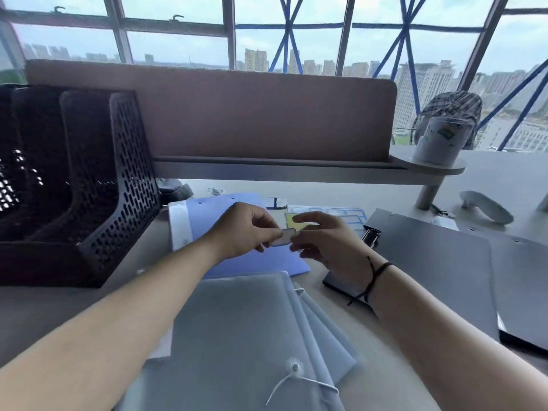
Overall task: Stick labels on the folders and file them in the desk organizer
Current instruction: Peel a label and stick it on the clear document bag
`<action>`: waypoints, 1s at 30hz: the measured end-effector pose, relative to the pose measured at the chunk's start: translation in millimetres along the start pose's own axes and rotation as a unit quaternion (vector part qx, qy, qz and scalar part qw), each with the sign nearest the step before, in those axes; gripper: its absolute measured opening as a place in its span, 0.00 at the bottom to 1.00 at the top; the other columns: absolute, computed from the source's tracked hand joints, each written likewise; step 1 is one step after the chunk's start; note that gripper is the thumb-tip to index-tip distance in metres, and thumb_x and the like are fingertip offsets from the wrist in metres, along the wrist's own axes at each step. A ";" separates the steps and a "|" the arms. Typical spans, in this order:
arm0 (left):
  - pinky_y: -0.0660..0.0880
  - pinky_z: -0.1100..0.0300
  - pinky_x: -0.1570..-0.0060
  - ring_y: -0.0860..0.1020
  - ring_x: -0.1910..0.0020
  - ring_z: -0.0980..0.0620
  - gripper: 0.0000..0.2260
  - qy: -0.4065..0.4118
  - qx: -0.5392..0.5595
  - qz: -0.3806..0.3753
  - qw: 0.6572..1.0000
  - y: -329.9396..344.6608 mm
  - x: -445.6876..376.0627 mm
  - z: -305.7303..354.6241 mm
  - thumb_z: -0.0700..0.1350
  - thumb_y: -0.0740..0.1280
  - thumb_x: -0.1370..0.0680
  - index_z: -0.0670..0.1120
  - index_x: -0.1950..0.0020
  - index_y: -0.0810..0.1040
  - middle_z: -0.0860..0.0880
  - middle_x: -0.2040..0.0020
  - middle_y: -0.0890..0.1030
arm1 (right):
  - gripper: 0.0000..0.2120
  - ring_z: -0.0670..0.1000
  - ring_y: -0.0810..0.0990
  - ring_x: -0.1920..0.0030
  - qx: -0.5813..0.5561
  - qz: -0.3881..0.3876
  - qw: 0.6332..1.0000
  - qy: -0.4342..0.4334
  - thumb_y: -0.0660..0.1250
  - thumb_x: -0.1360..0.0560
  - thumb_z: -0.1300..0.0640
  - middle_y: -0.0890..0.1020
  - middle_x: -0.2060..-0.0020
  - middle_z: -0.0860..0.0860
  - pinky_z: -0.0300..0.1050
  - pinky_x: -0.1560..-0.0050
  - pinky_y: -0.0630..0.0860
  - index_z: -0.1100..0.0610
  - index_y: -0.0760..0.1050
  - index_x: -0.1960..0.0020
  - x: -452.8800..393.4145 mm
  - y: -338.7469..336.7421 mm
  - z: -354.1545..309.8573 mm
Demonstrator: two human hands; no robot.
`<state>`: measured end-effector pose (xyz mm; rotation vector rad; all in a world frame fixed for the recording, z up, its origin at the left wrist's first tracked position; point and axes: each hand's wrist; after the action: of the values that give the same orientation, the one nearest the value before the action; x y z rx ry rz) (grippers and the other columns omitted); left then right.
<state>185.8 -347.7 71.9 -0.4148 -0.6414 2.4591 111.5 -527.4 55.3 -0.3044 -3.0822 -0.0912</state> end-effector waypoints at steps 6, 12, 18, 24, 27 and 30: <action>0.80 0.62 0.62 0.81 0.66 0.55 0.04 -0.060 0.020 -0.036 0.997 -16.6 43.4 1.0 0.37 0.71 0.23 0.42 0.56 0.85 0.49 0.65 0.84 | 0.12 0.54 0.81 0.63 0.050 -0.028 0.998 -0.009 0.69 0.28 0.70 0.82 0.65 0.56 0.45 0.60 0.74 0.60 0.80 0.47 31.4 22.6 5.1; 0.77 0.62 0.62 0.79 0.63 0.57 0.04 -0.086 -0.026 -0.049 0.995 -15.8 61.3 -5.4 0.41 0.71 0.24 0.47 0.54 0.86 0.52 0.62 0.84 | 0.06 0.52 0.80 0.69 0.108 0.002 0.994 0.000 0.69 0.27 0.70 0.81 0.70 0.55 0.42 0.69 0.70 0.60 0.81 0.56 41.9 35.0 20.2; 0.71 0.71 0.69 0.77 0.65 0.55 0.05 -0.108 -0.028 -0.013 0.994 -3.3 57.5 -9.6 0.40 0.73 0.26 0.49 0.57 0.86 0.53 0.64 0.84 | 0.04 0.52 0.79 0.71 0.133 0.024 0.991 -0.009 0.72 0.26 0.65 0.81 0.70 0.54 0.42 0.70 0.69 0.57 0.82 0.56 39.9 31.5 34.7; 0.73 0.65 0.61 0.78 0.65 0.58 0.05 -0.147 -0.089 -0.009 0.985 5.1 45.5 -10.7 0.39 0.72 0.27 0.47 0.55 0.87 0.56 0.63 0.83 | 0.14 0.50 0.79 0.73 0.206 0.044 0.978 -0.006 0.75 0.28 0.60 0.83 0.71 0.52 0.44 0.69 0.70 0.51 0.77 0.45 35.3 25.4 39.4; 0.71 0.66 0.62 0.78 0.61 0.60 0.06 -0.144 -0.114 -0.011 0.983 10.7 42.6 -12.4 0.40 0.73 0.28 0.48 0.53 0.86 0.58 0.61 0.82 | 0.16 0.47 0.76 0.75 0.225 0.052 0.973 -0.008 0.76 0.29 0.59 0.83 0.71 0.50 0.40 0.70 0.71 0.50 0.75 0.45 34.2 20.8 43.9; 0.72 0.64 0.59 0.78 0.60 0.60 0.04 -0.139 -0.149 -0.008 0.979 17.9 40.9 -13.3 0.42 0.72 0.27 0.49 0.55 0.85 0.60 0.61 0.80 | 0.17 0.44 0.74 0.76 0.240 0.064 0.969 -0.014 0.76 0.30 0.59 0.83 0.71 0.49 0.39 0.70 0.71 0.50 0.74 0.45 33.8 16.7 49.3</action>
<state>150.9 -332.1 45.3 -0.1762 -1.1335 2.4306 79.9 -501.4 8.6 -0.4741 -2.9691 0.6556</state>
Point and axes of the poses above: each hand's wrist, its own x-axis away from the middle knuckle, its own y-axis out of the palm, z = x × y
